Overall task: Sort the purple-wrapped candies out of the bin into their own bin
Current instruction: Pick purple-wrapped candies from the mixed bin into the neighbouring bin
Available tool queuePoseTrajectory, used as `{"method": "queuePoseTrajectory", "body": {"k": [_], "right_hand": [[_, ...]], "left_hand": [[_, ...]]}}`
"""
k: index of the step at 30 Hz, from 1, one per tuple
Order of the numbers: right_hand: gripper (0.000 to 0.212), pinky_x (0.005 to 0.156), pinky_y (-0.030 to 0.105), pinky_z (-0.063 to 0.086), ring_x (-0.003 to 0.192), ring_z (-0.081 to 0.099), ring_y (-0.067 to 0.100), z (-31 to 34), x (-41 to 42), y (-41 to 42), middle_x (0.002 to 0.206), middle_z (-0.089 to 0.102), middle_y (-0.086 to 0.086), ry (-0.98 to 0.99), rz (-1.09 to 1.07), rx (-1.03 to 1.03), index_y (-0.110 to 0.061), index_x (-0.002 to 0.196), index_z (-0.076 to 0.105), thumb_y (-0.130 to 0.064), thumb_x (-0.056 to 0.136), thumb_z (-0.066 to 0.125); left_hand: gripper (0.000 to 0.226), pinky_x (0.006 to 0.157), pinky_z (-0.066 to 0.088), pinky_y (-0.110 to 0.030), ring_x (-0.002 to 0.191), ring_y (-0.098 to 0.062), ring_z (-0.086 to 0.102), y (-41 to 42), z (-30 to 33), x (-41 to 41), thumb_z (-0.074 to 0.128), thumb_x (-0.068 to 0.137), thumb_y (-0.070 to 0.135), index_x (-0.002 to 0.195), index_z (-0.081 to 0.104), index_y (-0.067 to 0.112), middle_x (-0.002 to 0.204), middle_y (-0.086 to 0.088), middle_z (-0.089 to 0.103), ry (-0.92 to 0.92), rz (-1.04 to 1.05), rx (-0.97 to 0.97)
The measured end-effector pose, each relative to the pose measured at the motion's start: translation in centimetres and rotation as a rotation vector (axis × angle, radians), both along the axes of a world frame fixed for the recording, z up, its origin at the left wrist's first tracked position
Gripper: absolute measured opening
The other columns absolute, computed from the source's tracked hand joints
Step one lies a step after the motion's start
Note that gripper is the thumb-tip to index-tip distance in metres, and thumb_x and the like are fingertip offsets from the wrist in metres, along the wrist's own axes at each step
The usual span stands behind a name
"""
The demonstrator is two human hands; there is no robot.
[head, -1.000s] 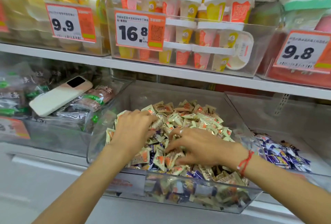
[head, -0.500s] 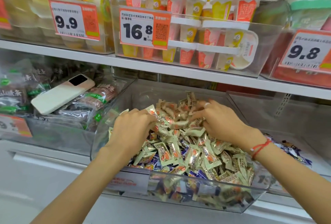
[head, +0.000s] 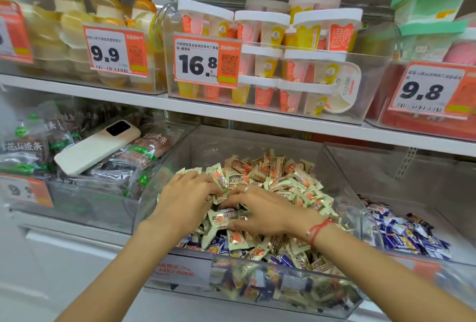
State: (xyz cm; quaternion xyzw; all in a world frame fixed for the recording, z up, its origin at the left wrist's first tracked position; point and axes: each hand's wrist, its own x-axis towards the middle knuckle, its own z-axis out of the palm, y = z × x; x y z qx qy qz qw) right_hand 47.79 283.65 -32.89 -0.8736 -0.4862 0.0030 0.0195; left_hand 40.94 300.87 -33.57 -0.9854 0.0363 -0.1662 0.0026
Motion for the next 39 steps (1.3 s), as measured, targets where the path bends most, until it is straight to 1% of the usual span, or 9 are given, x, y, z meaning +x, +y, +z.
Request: {"method": "queuePoseTrajectory", "body": {"k": [3,9,12,16,21,24,27,32,39], "right_hand": [[0.052,0.083,0.028,0.037,0.116,0.041,0.017,-0.2,0.5,0.9,0.127,0.046,0.000,0.022,-0.026,-0.047,-0.028,0.134,0.053,-0.047,0.086,0.063],[0.038,0.073,0.029,0.046,0.103,0.053,0.021,1.0,-0.1,-1.2,0.107,0.054,-0.003,-0.034,-0.112,0.030,-0.015,0.090,0.061,-0.049,0.078,0.071],[0.028,0.052,0.020,0.034,0.091,0.054,0.018,1.7,-0.5,-3.1,0.098,0.046,-0.008,-0.231,-0.139,0.066,-0.017,0.109,0.050,-0.036,0.091,0.061],[0.026,0.056,0.029,0.035,0.087,0.053,0.021,2.1,0.0,-3.5,0.107,0.045,0.002,-0.256,-0.216,0.090,-0.017,0.110,0.039,-0.014,0.090,0.056],[0.052,0.055,0.026,0.034,0.079,0.046,0.014,1.6,0.2,-3.5,0.099,0.041,-0.005,-0.050,-0.230,0.051,-0.017,0.114,0.036,-0.032,0.080,0.073],[0.055,0.076,0.027,0.041,0.093,0.042,0.008,2.7,-0.3,-5.2,0.104,0.040,-0.009,0.173,-0.176,-0.037,-0.025,0.115,0.044,-0.046,0.075,0.076],[0.023,0.097,0.036,0.039,0.111,0.044,0.006,2.4,-0.9,-7.1,0.116,0.050,-0.013,0.146,-0.090,-0.016,-0.037,0.108,0.064,-0.047,0.087,0.063],[0.020,0.097,0.028,0.038,0.110,0.044,-0.005,1.3,-2.0,-9.0,0.113,0.055,-0.025,0.076,-0.106,0.049,-0.040,0.109,0.067,-0.043,0.092,0.057],[0.030,0.072,0.025,0.036,0.101,0.051,0.008,1.5,-2.0,-6.5,0.101,0.054,-0.015,-0.144,-0.131,-0.031,-0.038,0.124,0.061,-0.041,0.099,0.043]], "left_hand": [[0.037,0.102,0.028,-0.027,0.129,-0.008,0.037,-0.1,0.2,-0.1,0.057,0.093,0.026,0.127,0.053,0.040,0.136,0.020,0.047,-0.085,0.035,-0.016],[0.037,0.103,0.029,-0.030,0.129,-0.009,0.040,0.4,-0.3,-0.1,0.056,0.092,0.020,0.125,0.056,0.038,0.135,0.017,0.050,-0.062,0.021,-0.057],[0.025,0.102,0.034,-0.032,0.122,-0.007,0.045,-0.3,0.2,-0.2,0.049,0.096,0.039,0.117,0.062,0.037,0.128,0.019,0.056,-0.083,-0.043,-0.165],[0.047,0.083,0.050,-0.025,0.093,0.009,0.057,-3.5,1.6,-0.9,0.046,0.082,0.068,0.112,0.063,0.037,0.103,0.026,0.064,-0.005,-0.168,-0.660],[0.009,0.073,0.057,-0.029,0.067,0.007,0.064,-5.3,0.5,-0.2,0.072,0.080,0.034,0.087,0.067,0.035,0.071,0.018,0.070,0.006,-0.088,-0.814],[0.006,0.070,0.055,-0.024,0.069,0.007,0.062,-4.7,0.6,0.0,0.068,0.085,0.031,0.089,0.068,0.035,0.075,0.019,0.068,-0.009,-0.073,-0.653],[0.019,0.076,0.055,-0.033,0.077,-0.007,0.064,-3.4,0.4,0.3,0.055,0.092,0.044,0.098,0.069,0.033,0.088,0.009,0.071,0.112,-0.139,-0.578],[0.043,0.094,0.045,-0.038,0.114,-0.011,0.053,-4.9,-0.9,0.3,0.055,0.085,0.059,0.122,0.060,0.037,0.124,0.012,0.061,0.317,-0.269,-0.351],[0.027,0.088,0.043,-0.037,0.107,-0.015,0.050,-5.0,-0.9,0.4,0.066,0.081,0.052,0.097,0.064,0.032,0.112,0.009,0.058,0.386,-0.341,-0.270]]}}
